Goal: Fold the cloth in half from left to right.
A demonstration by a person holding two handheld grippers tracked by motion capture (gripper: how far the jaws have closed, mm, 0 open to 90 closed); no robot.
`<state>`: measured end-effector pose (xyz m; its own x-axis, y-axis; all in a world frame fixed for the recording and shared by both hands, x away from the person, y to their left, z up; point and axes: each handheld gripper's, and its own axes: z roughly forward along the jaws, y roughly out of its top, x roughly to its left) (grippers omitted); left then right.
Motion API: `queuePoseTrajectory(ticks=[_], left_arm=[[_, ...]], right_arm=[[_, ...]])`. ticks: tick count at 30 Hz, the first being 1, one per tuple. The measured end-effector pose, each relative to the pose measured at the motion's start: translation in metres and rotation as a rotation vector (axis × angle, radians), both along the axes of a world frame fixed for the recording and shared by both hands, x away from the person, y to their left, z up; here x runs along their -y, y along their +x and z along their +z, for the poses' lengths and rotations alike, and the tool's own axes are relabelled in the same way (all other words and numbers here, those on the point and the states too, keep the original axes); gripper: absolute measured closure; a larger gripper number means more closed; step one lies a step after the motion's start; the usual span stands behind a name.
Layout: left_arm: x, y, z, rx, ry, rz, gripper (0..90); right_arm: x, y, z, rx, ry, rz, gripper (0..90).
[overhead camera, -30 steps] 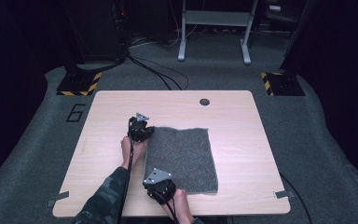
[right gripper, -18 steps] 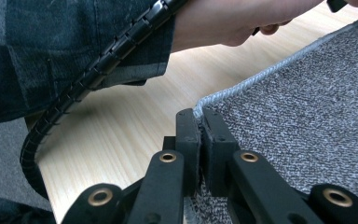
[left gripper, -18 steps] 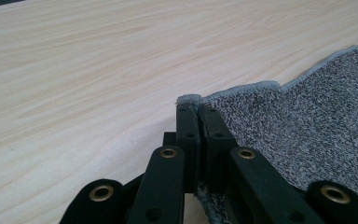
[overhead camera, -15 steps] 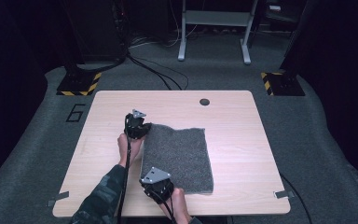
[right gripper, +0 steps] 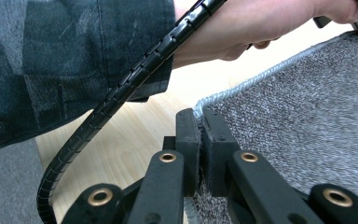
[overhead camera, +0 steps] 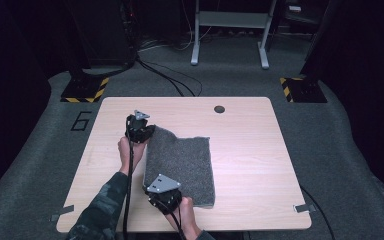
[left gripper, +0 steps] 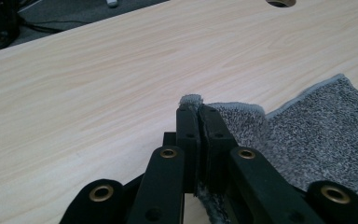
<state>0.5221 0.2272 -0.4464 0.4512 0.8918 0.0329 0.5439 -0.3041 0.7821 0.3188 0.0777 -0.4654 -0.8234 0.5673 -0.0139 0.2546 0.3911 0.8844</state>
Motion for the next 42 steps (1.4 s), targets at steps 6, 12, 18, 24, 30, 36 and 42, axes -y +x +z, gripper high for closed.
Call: queuePoseTrajectory(ticks=[6, 12, 18, 24, 30, 36, 42], left_arm=[[0.013, 0.001, 0.004, -0.001, 0.002, -0.029, 87.0], [0.027, 0.003, 0.01, 0.013, 0.004, -0.047, 86.9], [0.039, 0.006, 0.01, 0.002, 0.013, -0.067, 86.8], [0.053, 0.008, 0.011, 0.002, 0.022, -0.084, 86.7], [0.065, 0.01, 0.011, -0.003, 0.034, -0.105, 86.6], [0.076, 0.013, 0.006, -0.01, 0.047, -0.115, 86.5], [0.087, 0.016, -0.001, -0.025, 0.06, -0.128, 86.1]], right_arm=[[0.013, -0.002, 0.0, -0.005, 0.004, -0.021, 86.3], [0.024, -0.001, -0.005, -0.018, 0.008, -0.044, 86.3], [0.037, -0.002, -0.006, -0.025, 0.012, -0.075, 86.2], [0.048, -0.003, -0.01, -0.034, 0.015, -0.093, 86.1], [0.057, -0.002, -0.013, -0.04, 0.016, -0.112, 86.0], [0.066, -0.002, -0.018, -0.052, 0.013, -0.133, 85.9], [0.073, -0.002, -0.022, -0.066, 0.005, -0.144, 85.8]])
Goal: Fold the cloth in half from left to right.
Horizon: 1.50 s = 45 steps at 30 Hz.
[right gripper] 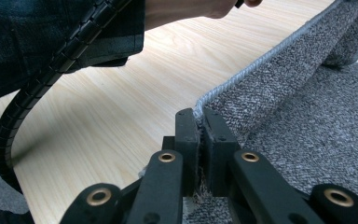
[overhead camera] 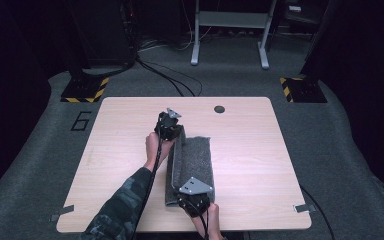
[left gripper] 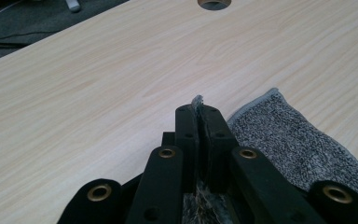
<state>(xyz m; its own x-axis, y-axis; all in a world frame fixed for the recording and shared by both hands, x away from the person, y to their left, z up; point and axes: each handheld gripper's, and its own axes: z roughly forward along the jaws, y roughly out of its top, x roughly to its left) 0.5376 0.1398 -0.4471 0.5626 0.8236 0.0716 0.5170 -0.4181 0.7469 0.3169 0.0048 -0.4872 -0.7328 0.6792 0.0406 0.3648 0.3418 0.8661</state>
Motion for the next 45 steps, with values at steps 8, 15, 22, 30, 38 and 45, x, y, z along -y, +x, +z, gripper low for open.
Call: queuePoseTrajectory(ticks=[8, 15, 22, 30, 38, 45], left_arm=[[0.009, -0.001, 0.0, 0.012, -0.019, -0.009, 86.1], [-0.012, -0.007, 0.015, 0.043, -0.038, 0.041, 86.2], [-0.051, -0.007, 0.021, 0.045, -0.066, 0.121, 86.1], [-0.056, -0.007, 0.018, 0.038, -0.078, 0.132, 85.8], [-0.028, -0.002, 0.01, 0.011, -0.049, 0.082, 85.7], [-0.009, -0.001, 0.005, -0.001, -0.039, 0.049, 85.6]], right_arm=[[0.011, -0.002, -0.002, -0.004, -0.005, -0.028, 85.8], [0.016, 0.0, 0.001, 0.009, -0.002, -0.04, 85.8], [-0.002, 0.005, 0.009, 0.043, -0.007, -0.006, 86.0], [-0.015, 0.006, 0.014, 0.053, -0.018, 0.014, 86.0], [0.004, 0.004, 0.01, 0.037, -0.02, -0.017, 85.9], [0.019, 0.0, 0.005, 0.02, -0.021, -0.048, 85.7]])
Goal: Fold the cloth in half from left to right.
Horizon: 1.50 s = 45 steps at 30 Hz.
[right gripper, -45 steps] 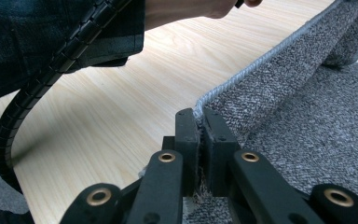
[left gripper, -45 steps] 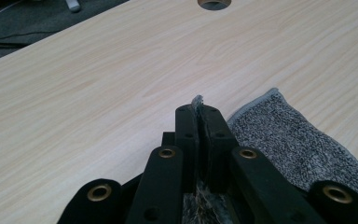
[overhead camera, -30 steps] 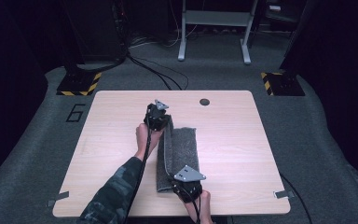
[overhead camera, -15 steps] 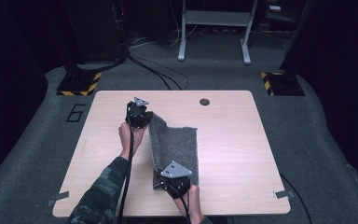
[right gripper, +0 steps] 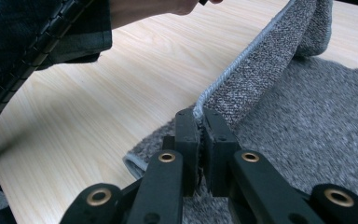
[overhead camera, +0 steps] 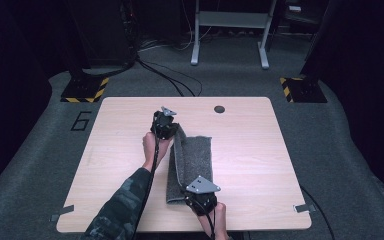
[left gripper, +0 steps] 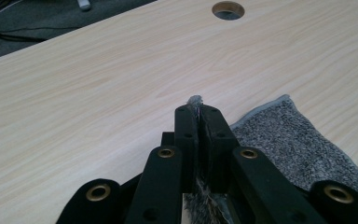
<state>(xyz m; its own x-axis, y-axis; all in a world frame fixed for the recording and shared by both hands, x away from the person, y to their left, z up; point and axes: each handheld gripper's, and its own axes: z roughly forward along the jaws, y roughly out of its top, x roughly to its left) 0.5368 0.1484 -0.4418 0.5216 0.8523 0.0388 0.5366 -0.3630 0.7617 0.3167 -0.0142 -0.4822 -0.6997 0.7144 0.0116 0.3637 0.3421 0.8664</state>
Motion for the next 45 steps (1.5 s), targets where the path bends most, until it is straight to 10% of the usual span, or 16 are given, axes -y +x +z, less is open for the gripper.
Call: queuePoseTrajectory(ticks=[24, 28, 30, 34, 45], left_arm=[[0.063, 0.001, -0.013, -0.022, 0.003, -0.093, 84.2], [0.071, 0.002, -0.013, -0.041, -0.001, -0.132, 60.2], [0.067, 0.002, -0.012, -0.044, -0.025, -0.137, 41.5], [0.05, 0.004, -0.008, -0.035, -0.053, -0.115, 33.3], [0.024, 0.019, -0.03, -0.132, 0.046, -0.112, 42.0]], right_arm=[[0.042, -0.008, -0.02, -0.047, -0.027, -0.093, 85.2], [0.048, -0.01, -0.024, -0.06, -0.038, -0.113, 84.0], [0.053, -0.012, -0.028, -0.069, -0.062, -0.126, 82.0], [0.068, -0.015, -0.033, -0.117, -0.078, -0.149, 71.5], [0.09, 0.0, -0.005, -0.088, -0.028, -0.179, 55.8]])
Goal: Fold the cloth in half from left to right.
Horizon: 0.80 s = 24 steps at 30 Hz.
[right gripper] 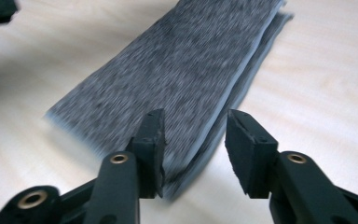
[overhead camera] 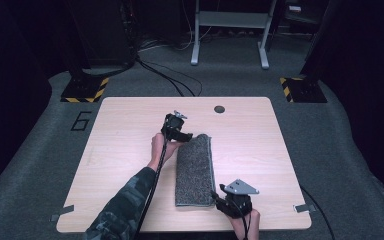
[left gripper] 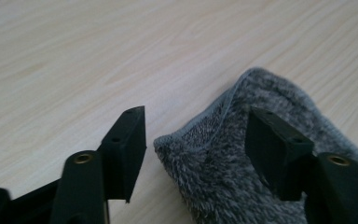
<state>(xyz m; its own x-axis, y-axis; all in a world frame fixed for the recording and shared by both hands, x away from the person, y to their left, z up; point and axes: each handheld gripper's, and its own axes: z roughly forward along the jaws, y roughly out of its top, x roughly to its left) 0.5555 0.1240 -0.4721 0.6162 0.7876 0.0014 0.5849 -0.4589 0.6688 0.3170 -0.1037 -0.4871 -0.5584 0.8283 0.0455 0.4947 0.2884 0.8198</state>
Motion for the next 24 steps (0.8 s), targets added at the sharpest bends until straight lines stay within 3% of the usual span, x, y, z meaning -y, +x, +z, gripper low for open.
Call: queuePoseTrajectory(ticks=[2, 3, 4, 5, 6, 10, 14, 19, 20, 21, 23, 24], left_arm=[[0.002, 0.001, -0.006, -0.01, 0.011, -0.002, 49.0], [0.003, 0.001, -0.008, -0.011, 0.019, 0.002, 53.3], [0.003, 0.001, -0.011, -0.018, 0.016, 0.001, 63.8], [0.003, 0.001, -0.013, -0.016, 0.018, 0.006, 63.8], [0.003, 0.001, -0.015, -0.01, 0.016, 0.005, 74.8], [0.002, -0.001, -0.022, 0.023, 0.021, 0.023, 85.4], [-0.003, 0.001, -0.023, 0.038, -0.003, 0.056, 86.2], [-0.013, 0.003, -0.029, 0.039, -0.078, 0.109, 85.5], [-0.015, 0.002, -0.03, 0.036, -0.073, 0.108, 82.5], [-0.018, 0.0, -0.03, 0.027, -0.098, 0.116, 80.4], [-0.021, -0.001, -0.028, 0.014, -0.09, 0.107, 76.4], [-0.022, -0.003, -0.028, 0.011, -0.102, 0.112, 67.1]], right_arm=[[-0.005, 0.019, 0.0, -0.008, -0.005, 0.009, 56.6], [-0.009, 0.028, -0.002, -0.008, -0.036, 0.015, 57.6], [-0.017, 0.044, -0.008, -0.025, -0.089, 0.028, 63.0], [-0.017, 0.044, -0.008, -0.025, -0.089, 0.028, 63.0], [-0.024, 0.052, -0.016, -0.059, -0.124, 0.043, 67.9], [-0.029, 0.054, -0.028, -0.08, -0.162, 0.042, 77.0], [-0.027, 0.053, -0.031, -0.087, -0.141, 0.026, 79.2], [-0.023, 0.048, -0.033, -0.077, -0.143, 0.028, 79.9], [-0.022, 0.045, -0.032, -0.09, -0.144, 0.024, 79.9], [-0.022, 0.043, -0.032, -0.09, -0.147, 0.026, 79.9], [-0.021, 0.041, -0.032, -0.091, -0.143, 0.029, 79.9], [-0.02, 0.039, -0.032, -0.103, -0.131, 0.028, 79.9]])
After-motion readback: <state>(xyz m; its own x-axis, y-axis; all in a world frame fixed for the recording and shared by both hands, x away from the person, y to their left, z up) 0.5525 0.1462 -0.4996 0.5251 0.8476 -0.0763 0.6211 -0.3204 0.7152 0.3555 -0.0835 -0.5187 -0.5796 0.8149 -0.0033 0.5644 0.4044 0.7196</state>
